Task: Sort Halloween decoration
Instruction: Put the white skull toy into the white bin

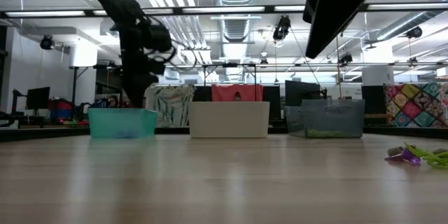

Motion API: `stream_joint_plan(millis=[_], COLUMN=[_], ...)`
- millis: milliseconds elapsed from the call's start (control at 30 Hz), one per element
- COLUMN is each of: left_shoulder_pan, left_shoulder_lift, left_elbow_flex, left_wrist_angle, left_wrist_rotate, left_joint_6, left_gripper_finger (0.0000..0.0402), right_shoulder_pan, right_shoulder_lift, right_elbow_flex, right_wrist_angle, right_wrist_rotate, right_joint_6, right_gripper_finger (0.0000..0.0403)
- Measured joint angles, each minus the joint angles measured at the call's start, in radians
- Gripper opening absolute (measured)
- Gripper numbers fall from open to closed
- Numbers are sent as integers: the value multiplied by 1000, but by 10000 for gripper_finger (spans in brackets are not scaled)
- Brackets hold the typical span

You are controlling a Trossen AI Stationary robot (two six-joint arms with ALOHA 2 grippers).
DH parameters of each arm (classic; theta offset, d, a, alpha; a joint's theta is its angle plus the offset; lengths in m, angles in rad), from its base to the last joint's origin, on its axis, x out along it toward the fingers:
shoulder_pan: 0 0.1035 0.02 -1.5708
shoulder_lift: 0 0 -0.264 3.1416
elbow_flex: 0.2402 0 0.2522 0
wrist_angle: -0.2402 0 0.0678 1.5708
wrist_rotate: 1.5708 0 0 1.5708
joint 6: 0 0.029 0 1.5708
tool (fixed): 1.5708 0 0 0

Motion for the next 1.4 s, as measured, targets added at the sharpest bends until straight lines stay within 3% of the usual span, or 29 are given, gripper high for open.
stream_joint_plan(millis=[300, 600, 800, 1000, 1233, 1400], left_shoulder_pan=[-137, -484, -780, -987, -1082, -1088], left_shoulder_lift=[-305, -513, -534, -510, -478, -461], left_elbow_flex=[0, -45, -147, -245, -318, -322], left_wrist_angle=[8, 146, 379, 589, 748, 763], left_wrist_rotate=[35, 33, -71, -181, -195, -195], left_joint_6=[-108, -226, -267, -267, -268, -280], left_gripper_finger=[77, 77, 77, 78, 78, 78], right_shoulder_pan=[0, 32, 98, 143, 171, 184], right_shoulder_lift=[-1, -1, -1, -1, -1, -1], right_elbow_flex=[0, -2, -19, -22, -47, -101], right_wrist_angle=[-115, -271, -341, -416, -440, -440], right_wrist_rotate=[-19, -117, -139, -166, -250, -295], right_joint_6=[207, 414, 458, 541, 611, 645], right_gripper_finger=[86, 81, 83, 74, 73, 76])
